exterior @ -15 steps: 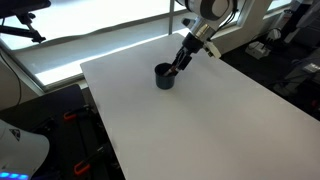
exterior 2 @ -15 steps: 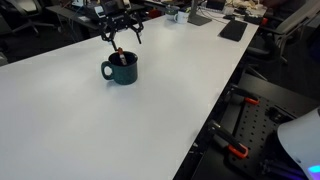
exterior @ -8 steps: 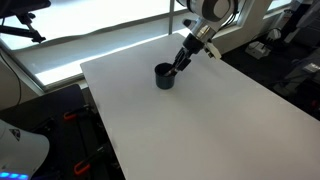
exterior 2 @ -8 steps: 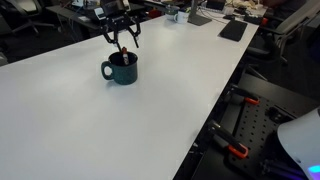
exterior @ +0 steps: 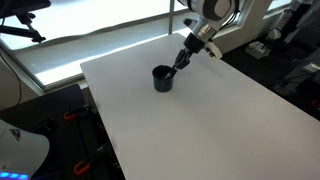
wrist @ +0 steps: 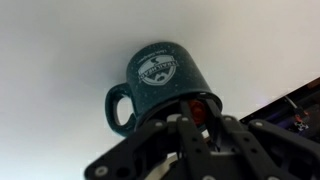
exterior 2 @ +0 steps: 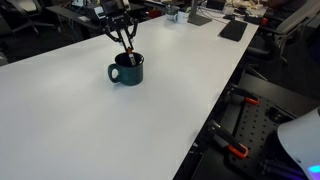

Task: Remove the marker from the mug cup

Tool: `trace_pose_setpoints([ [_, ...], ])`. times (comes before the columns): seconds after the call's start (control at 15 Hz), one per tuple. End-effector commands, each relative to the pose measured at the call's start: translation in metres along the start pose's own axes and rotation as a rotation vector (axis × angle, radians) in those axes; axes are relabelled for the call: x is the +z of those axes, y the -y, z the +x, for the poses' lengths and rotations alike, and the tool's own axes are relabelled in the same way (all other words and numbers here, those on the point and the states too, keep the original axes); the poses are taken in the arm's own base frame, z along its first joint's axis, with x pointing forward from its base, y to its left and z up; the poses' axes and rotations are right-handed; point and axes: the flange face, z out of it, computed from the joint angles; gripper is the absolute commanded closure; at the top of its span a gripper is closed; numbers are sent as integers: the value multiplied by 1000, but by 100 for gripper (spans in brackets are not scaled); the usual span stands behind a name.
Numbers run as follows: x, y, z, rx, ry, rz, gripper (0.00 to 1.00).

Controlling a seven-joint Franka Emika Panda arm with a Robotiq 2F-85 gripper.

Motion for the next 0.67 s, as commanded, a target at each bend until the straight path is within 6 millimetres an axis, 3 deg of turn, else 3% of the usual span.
trace_pose_setpoints([
  [0.0,-4,3,-5,29,14,-9,98],
  [0.27,-5,6,-7,100,13,-27,96],
  [0.6,-35,4,15,157,72,-86,96],
])
